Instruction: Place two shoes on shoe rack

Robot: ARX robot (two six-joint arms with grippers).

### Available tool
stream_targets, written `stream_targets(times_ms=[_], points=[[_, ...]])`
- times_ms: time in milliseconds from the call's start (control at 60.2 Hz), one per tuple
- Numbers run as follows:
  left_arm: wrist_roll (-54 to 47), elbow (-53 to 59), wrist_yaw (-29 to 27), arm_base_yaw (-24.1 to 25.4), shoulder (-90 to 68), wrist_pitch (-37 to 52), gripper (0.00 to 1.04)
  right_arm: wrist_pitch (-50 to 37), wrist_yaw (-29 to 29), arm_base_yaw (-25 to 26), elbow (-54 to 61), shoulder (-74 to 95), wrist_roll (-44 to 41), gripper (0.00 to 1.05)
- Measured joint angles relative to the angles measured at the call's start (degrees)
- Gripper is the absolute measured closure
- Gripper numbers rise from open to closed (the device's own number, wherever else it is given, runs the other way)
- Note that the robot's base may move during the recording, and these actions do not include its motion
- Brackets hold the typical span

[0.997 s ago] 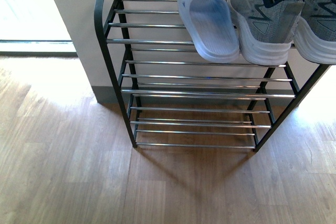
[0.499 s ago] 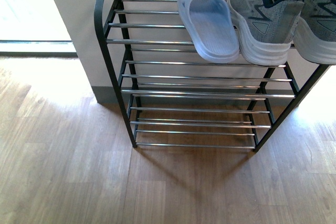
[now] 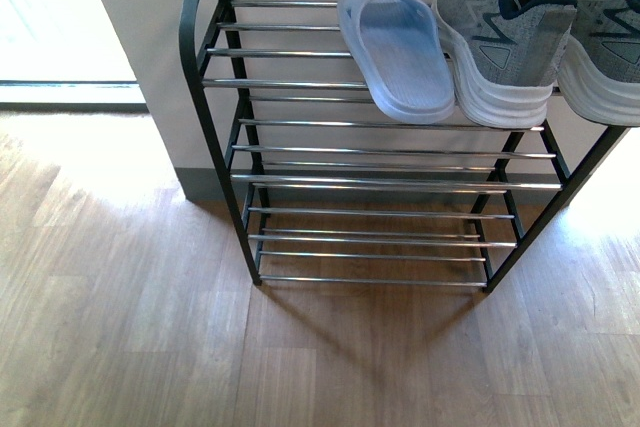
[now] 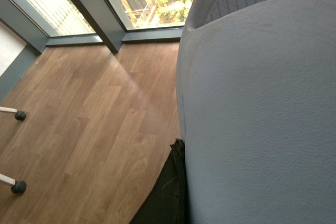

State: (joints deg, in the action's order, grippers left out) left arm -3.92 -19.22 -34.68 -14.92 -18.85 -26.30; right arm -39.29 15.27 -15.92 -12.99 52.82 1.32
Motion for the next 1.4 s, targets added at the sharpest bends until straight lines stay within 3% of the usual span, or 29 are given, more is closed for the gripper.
stream_targets(times_ms=[266, 582, 648, 698, 881, 1396], points=[[0.00, 0.00, -0.04, 0.00, 0.00, 0.00, 1.03, 2.93, -5.05, 5.27, 5.31, -8.22, -1.16, 1.03], [0.00, 0.00, -0.07, 0.00, 0.00, 0.00, 1.03, 8.98, -9.60, 9.99, 9.35, -18.29, -1.05, 1.03], [0.00, 0.00, -0.04, 0.00, 0.00, 0.00, 1.03, 11.15, -14.93, 14.25, 10.12, -21.29, -1.11, 1.03], [0.00, 0.00, -0.07, 0.00, 0.00, 0.00, 1.03, 12.20, -14.82, 15.39, 10.43, -22.71, -1.11, 1.03], [0.00, 0.00, -0.04, 0.00, 0.00, 0.00, 1.03, 12.28, -15.30, 15.76, 11.89, -25.44, -1.14, 1.03], [0.00, 0.00, -0.04, 0.00, 0.00, 0.00, 1.03, 26.64, -15.28, 15.82, 11.89, -40.28, -1.14, 1.03]])
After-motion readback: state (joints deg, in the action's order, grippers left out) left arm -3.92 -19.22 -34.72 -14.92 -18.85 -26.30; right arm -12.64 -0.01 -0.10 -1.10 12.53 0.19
